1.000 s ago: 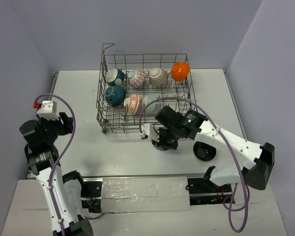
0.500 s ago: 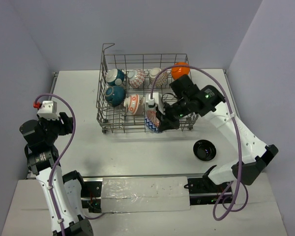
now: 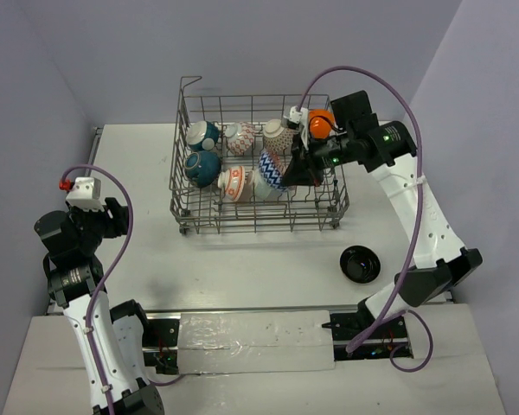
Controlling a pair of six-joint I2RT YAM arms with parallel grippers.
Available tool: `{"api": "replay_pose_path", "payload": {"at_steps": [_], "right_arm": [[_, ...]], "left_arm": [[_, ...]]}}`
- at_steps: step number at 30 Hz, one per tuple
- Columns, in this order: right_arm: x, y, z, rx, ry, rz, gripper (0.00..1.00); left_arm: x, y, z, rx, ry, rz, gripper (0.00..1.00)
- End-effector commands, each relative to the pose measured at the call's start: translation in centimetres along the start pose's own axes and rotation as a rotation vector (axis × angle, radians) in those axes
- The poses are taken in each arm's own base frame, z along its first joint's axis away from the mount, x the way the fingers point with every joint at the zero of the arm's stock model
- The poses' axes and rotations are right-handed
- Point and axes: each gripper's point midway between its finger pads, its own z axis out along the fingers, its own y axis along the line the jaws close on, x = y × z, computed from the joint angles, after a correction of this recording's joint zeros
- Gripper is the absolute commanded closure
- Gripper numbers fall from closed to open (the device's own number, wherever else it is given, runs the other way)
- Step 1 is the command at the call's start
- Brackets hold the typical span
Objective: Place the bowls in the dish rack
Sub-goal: Pick up the bowl from the corner of the board, then insert the bowl at the corner of the board.
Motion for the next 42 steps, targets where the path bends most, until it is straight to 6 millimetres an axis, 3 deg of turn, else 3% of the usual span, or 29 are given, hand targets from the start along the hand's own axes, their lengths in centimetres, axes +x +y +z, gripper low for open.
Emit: {"api": "replay_pose_path", "payload": {"at_steps": [1,9,12,13,15,16,26,31,37,42], "right_arm": [[-3.0,-3.1,-1.0,0.105,-0.135,-0.005,1.00],[-2.8,-10.1,-2.9,0.240,-0.261,0.213,1.00],[-2.1,-11.9,-3.2,0.230,-0.331,0.337,1.00],[-0.9,-12.8,-3.4,0.233,-0.346,0.407,1.00],[-0.9,-13.3,-3.6,0.209,-0.393,0.467,1.00],[0.3,-13.8,-3.4,0.208,-0.394,0.513,1.00],[3.9,-14.7,-1.2,0.116,-0.452,0.753,1.00],[5.2,-15.9,-0.3,0.087,-0.478,0.795,1.00],[6.1,-17.3,0.3,0.007,-0.469,0.852,1.00],[5.4,-17.6,0.1,-0.075,-0.452,0.831,1.00]], "left_arm": [[-0.8,-0.3,-0.1,0.015,-0.037,0.006,0.37],[-0.8,-0.8,-0.1,0.045,-0.032,0.009,0.36],[-0.9,-1.1,-0.3,0.057,-0.037,0.012,0.36],[-0.9,-1.1,-0.3,0.058,-0.038,0.012,0.36],[-0.9,-1.2,-0.3,0.063,-0.039,0.014,0.36],[-0.9,-1.2,-0.2,0.063,-0.036,0.012,0.36],[-0.9,-1.5,-0.2,0.078,-0.041,0.011,0.36],[-0.8,-1.5,-0.2,0.080,-0.035,0.010,0.36],[-0.7,-1.5,-0.1,0.082,-0.030,0.006,0.36],[-0.7,-1.2,-0.1,0.070,-0.029,0.008,0.36]]}}
